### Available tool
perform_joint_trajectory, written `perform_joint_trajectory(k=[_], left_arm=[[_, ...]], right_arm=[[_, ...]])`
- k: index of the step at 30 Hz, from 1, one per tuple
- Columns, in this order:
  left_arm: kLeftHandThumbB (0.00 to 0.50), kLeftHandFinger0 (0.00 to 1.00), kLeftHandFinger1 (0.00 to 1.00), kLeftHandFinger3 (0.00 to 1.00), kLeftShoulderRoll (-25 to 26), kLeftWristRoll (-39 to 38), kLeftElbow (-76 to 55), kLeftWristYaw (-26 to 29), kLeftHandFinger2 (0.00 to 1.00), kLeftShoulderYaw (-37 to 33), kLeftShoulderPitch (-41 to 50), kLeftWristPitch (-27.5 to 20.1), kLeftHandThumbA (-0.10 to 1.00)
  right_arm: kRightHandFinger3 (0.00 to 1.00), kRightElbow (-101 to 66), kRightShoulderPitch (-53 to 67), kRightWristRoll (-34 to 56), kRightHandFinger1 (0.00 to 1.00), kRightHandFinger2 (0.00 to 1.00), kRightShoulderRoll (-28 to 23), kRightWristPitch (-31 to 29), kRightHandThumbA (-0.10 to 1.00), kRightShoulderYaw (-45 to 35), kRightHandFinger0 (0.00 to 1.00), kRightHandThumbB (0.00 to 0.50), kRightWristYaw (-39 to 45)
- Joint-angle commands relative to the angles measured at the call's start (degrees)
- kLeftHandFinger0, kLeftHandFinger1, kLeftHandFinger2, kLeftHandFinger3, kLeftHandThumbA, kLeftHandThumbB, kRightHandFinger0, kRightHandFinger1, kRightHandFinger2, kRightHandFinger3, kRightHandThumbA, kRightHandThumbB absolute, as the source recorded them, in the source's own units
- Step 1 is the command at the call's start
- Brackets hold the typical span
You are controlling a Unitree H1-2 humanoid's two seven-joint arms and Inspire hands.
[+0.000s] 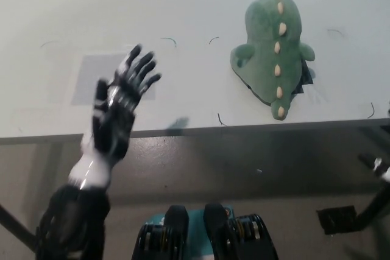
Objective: Use both hands to pick up a dinasour on the right side and move it to the left side
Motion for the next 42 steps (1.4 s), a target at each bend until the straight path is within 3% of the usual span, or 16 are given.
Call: perform_joint_trajectory(k=[1,5,8,10,13,14,16,17,21,26,31,32,35,37,39,42], left_arm=[[0.386,1.0,1.0,1.0,-0.4,4.7,3.4,2.0,1.0,-1.0,-6.3,0.2,1.0],[0.419,1.0,1.0,1.0,-0.8,6.1,8.7,2.4,1.0,-1.2,-11.0,-1.1,1.0],[0.426,1.0,1.0,1.0,-1.0,7.0,11.2,2.6,1.0,-1.7,-13.6,-0.8,1.0],[0.459,1.0,1.0,1.0,-1.5,7.5,12.8,2.8,1.0,-2.2,-15.6,0.2,1.0],[0.421,1.0,1.0,1.0,-1.6,8.9,13.6,3.4,1.0,-2.6,-16.9,0.8,1.0],[0.411,1.0,1.0,1.0,-1.8,9.1,14.4,3.6,1.0,-2.7,-18.0,1.5,1.0],[0.4,1.0,1.0,1.0,-1.9,9.0,15.7,3.5,1.0,-2.7,-19.6,2.0,1.0],[0.382,1.0,1.0,1.0,-2.6,8.2,17.7,3.6,1.0,-2.2,-21.6,2.7,1.0],[0.309,1.0,1.0,1.0,-3.8,6.9,24.0,3.8,1.0,-1.1,-26.6,1.9,1.0],[0.263,1.0,1.0,1.0,-5.9,6.3,33.9,5.2,1.0,0.7,-33.3,1.8,1.0],[0.239,1.0,1.0,1.0,-7.2,7.8,42.0,6.7,1.0,0.6,-38.3,-1.0,1.0],[0.226,1.0,1.0,1.0,-7.3,7.7,43.3,6.8,1.0,0.7,-39.2,-1.3,1.0],[0.233,1.0,1.0,1.0,-7.7,7.8,49.7,8.3,1.0,1.2,-43.1,-1.2,1.0],[0.244,1.0,1.0,1.0,-7.7,7.7,51.6,8.7,1.0,1.5,-44.3,-1.1,1.0],[0.266,1.0,1.0,1.0,-7.7,7.6,56.7,9.6,1.0,2.0,-47.5,-1.0,1.0],[0.27,1.0,1.0,1.0,-7.5,7.9,59.4,10.3,1.0,2.0,-48.8,-1.3,1.0]], right_arm=[[1.0,1.4,-5.6,-0.8,1.0,1.0,-3.7,2.1,1.0,-2.0,1.0,0.159,-1.3],[1.0,5.6,-10.5,-1.2,1.0,1.0,-5.2,-0.1,1.0,-1.8,1.0,0.155,-0.7],[1.0,8.0,-14.0,-2.1,1.0,1.0,-5.8,0.9,1.0,-1.5,1.0,0.183,-1.3],[1.0,9.8,-17.8,-3.1,1.0,1.0,-6.7,2.7,1.0,-1.3,1.0,0.172,-2.0],[1.0,11.3,-21.5,-6.3,1.0,1.0,-7.0,4.1,1.0,-0.9,1.0,0.166,-3.6],[1.0,12.3,-23.4,-6.3,1.0,1.0,-7.1,4.5,1.0,-0.6,1.0,0.117,-3.5],[1.0,13.4,-25.4,-6.5,1.0,1.0,-6.9,4.9,1.0,-0.4,1.0,0.094,-3.7],[1.0,14.5,-27.0,-6.7,1.0,1.0,-6.6,5.6,1.0,-0.1,1.0,0.048,-3.8],[1.0,16.8,-29.6,-8.4,1.0,1.0,-6.2,6.7,1.0,0.9,1.0,0.004,-4.3],[1.0,24.2,-33.6,-8.7,1.0,1.0,-5.4,6.5,1.0,1.9,1.0,0.0,-4.2],[1.0,38.6,-38.8,-9.7,1.0,1.0,-7.6,-1.3,1.0,2.8,1.0,0.012,-2.5],[1.0,40.8,-39.9,-9.6,1.0,1.0,-7.8,-1.7,1.0,2.8,1.0,0.05,-2.4],[1.0,47.9,-43.5,-10.2,1.0,1.0,-9.4,-2.9,1.0,3.1,1.0,0.098,-2.0],[1.0,49.5,-44.3,-10.7,1.0,1.0,-9.7,-3.7,1.0,3.8,1.0,0.088,-1.8],[1.0,54.7,-46.9,-13.6,1.0,1.0,-10.9,-4.5,1.0,6.1,1.0,0.028,-2.2],[1.0,59.3,-48.9,-14.3,1.0,1.0,-11.2,-5.7,1.0,7.5,1.0,0.028,-2.3]])
